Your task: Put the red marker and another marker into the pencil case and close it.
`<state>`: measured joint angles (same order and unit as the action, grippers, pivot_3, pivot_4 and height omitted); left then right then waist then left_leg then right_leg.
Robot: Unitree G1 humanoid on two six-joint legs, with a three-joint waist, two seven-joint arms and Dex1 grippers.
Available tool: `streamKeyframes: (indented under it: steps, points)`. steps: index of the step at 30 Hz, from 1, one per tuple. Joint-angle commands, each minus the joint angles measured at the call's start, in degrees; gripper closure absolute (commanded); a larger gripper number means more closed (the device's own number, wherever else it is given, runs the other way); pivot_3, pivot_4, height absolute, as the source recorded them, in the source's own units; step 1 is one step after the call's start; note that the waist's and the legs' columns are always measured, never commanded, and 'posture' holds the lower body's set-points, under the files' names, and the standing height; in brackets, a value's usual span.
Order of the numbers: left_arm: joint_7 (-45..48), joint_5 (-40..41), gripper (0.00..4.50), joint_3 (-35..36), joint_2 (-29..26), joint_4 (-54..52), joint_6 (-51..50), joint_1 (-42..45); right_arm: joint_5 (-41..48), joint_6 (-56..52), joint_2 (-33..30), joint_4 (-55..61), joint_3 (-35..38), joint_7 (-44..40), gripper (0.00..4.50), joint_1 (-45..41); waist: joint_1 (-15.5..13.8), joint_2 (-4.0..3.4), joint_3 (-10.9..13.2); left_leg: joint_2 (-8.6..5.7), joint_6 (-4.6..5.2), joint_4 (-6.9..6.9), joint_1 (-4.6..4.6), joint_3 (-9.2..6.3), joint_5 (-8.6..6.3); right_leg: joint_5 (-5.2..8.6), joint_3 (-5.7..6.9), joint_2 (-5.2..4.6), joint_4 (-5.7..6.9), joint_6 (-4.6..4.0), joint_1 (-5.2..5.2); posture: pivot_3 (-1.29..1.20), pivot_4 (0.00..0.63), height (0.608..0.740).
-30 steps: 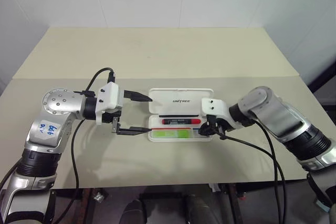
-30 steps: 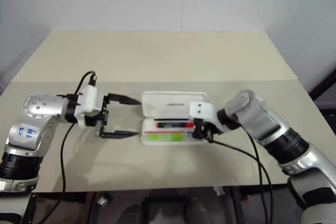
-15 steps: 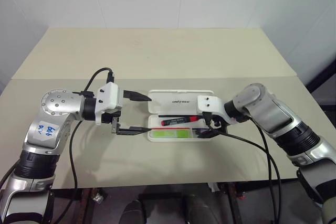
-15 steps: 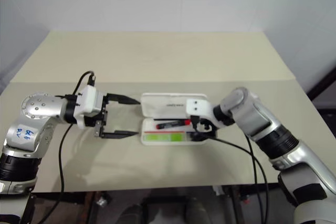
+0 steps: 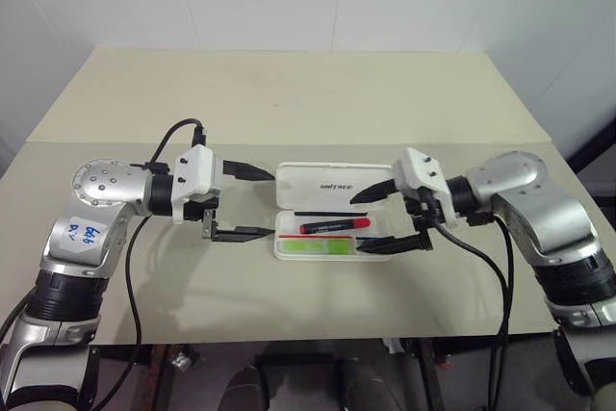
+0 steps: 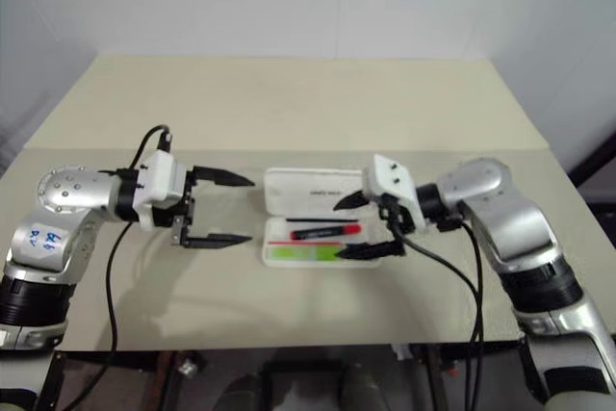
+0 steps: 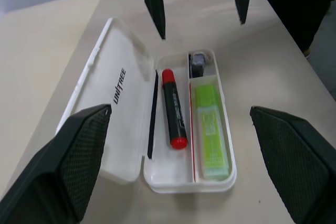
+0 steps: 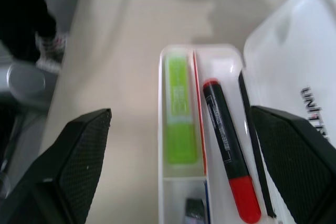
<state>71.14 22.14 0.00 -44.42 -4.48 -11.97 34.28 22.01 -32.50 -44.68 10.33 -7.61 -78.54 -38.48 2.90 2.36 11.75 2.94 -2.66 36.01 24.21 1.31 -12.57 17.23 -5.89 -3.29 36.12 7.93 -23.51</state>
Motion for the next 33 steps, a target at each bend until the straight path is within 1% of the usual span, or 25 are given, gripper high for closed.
streamKeyframes:
  steps: [1, 3, 5, 8, 10, 14, 18, 21, 22, 28, 29, 32, 33]
  points:
    - [0.2, 0.0, 0.00, 1.3, -0.5, 1.2, 1.6, 2.0, 3.1, 1.8, -0.4, 3.5, 7.8, 3.9, 0.03, 3.4, 0.0, 0.00, 0.0, 0.00, 0.00, 0.00, 0.00, 0.00, 0.00, 0.00, 0.00, 0.00, 0.00, 0.00, 0.00, 0.00, 0.150, 0.740]
    - [0.4, 0.1, 0.00, 1.6, -0.5, 2.8, 2.1, 2.6, 4.6, 2.4, 0.9, 4.1, 11.0, 6.8, 0.03, 5.6, 0.1, 0.00, 0.0, -0.01, 0.00, 0.02, 0.00, 0.00, 0.00, -0.01, -0.01, 0.00, 0.00, 0.01, 0.02, 0.00, 0.150, 0.740]
    - [0.3, 0.1, 0.00, 1.8, -0.4, 4.5, 2.4, 3.7, 5.5, 4.2, 0.8, 3.7, 13.9, 7.7, 0.03, 8.0, 0.1, 0.00, 0.0, 0.00, 0.00, 0.03, -0.02, 0.01, 0.00, -0.02, -0.02, 0.00, 0.01, 0.03, 0.02, 0.00, 0.150, 0.740]
    - [0.9, 0.7, 0.00, 2.6, -0.8, 7.0, 2.6, 4.5, 5.4, 2.6, 0.8, 1.1, 16.4, 12.2, 0.03, 8.5, 0.3, 0.00, 0.0, 0.00, 0.00, 0.04, -0.01, 0.01, 0.00, -0.02, -0.02, 0.01, 0.03, 0.04, 0.01, 0.00, 0.150, 0.740]
    - [1.5, 0.9, 0.00, 3.1, -1.2, 8.5, 2.8, 4.6, 8.1, 1.1, 1.5, -0.1, 18.7, 13.7, 0.03, 8.0, 0.3, 0.00, 0.0, -0.01, 0.00, 0.06, -0.02, 0.01, 0.00, -0.03, -0.03, 0.00, 0.02, 0.04, 0.02, 0.00, 0.150, 0.740]
    - [2.0, 1.7, 0.00, 4.5, -1.7, 11.0, 1.7, 4.5, 10.5, 3.0, -0.4, 0.6, 20.0, 10.4, 0.03, 10.5, 0.2, 0.00, 0.0, 0.00, 0.00, -0.01, -0.02, 0.01, 0.00, -0.02, -0.03, 0.01, 0.02, 0.03, 0.01, 0.00, 0.150, 0.740]
    - [2.0, 3.3, 0.00, 5.9, -1.5, 12.4, -0.4, 4.6, 13.6, 1.8, -1.2, 2.6, 20.5, 10.2, 0.03, 10.7, 0.2, 0.00, 0.0, 0.00, 0.00, -0.01, 0.02, 0.00, 0.00, -0.01, -0.02, 0.01, -0.03, 0.04, 0.01, 0.00, 0.150, 0.740]
    - [2.5, 4.0, 0.62, 6.5, -1.4, 12.8, -1.2, 4.5, 15.9, 0.1, -1.7, 4.1, 20.5, 10.9, 0.00, 9.2, 0.3, 0.00, 0.0, 0.00, 0.00, 0.00, 0.00, 0.00, 0.00, -0.02, -0.02, 0.01, 0.01, 0.04, 0.01, 0.00, 0.150, 0.740]
    - [2.5, 4.1, 0.89, 6.5, -1.3, 13.0, -1.2, 4.6, 15.9, 0.5, -2.0, 4.5, 20.3, 10.8, 0.00, 9.1, 0.3, 0.00, 0.0, 0.00, 0.00, 0.00, -0.01, 0.00, 0.00, -0.02, -0.02, 0.01, 0.02, 0.04, 0.01, 0.00, 0.150, 0.740]
    - [2.7, 4.0, 2.99, 6.4, -1.1, 13.6, -1.0, 4.3, 13.4, 4.3, -3.6, 3.9, 18.7, 9.5, 0.00, 10.1, 0.1, 0.00, 0.0, -0.01, 0.00, 0.03, 0.00, 0.00, 0.00, -0.02, -0.02, 0.00, 0.01, 0.04, 0.02, 0.00, 0.150, 0.740]
    - [2.7, 3.4, 3.28, 6.0, -1.3, 13.8, -0.8, 4.1, 12.8, 5.1, -3.7, 3.5, 18.4, 9.3, 0.00, 10.3, 0.1, 0.00, 0.0, 0.00, 0.00, 0.02, 0.00, 0.00, 0.00, -0.02, -0.02, 0.00, 0.00, 0.04, 0.02, 0.00, 0.150, 0.740]
    - [1.8, 1.6, 4.37, 5.3, -1.4, 15.4, 0.1, 4.5, 11.6, 6.8, -3.4, 2.5, 17.8, 9.3, 0.00, 10.7, 0.1, 0.00, 0.0, 0.00, 0.00, -0.01, -0.01, 0.00, 0.00, -0.02, -0.02, 0.00, -0.01, 0.04, 0.01, 0.00, 0.150, 0.740]
    - [0.8, 0.7, 4.47, 5.0, -0.9, 16.2, 0.6, 5.1, 11.4, 7.0, -3.4, 2.3, 17.6, 9.3, 0.00, 10.8, 0.1, 0.00, 0.0, 0.00, 0.00, 0.00, 0.00, 0.00, 0.00, -0.02, -0.02, 0.00, -0.01, 0.04, 0.01, 0.00, 0.150, 0.740]
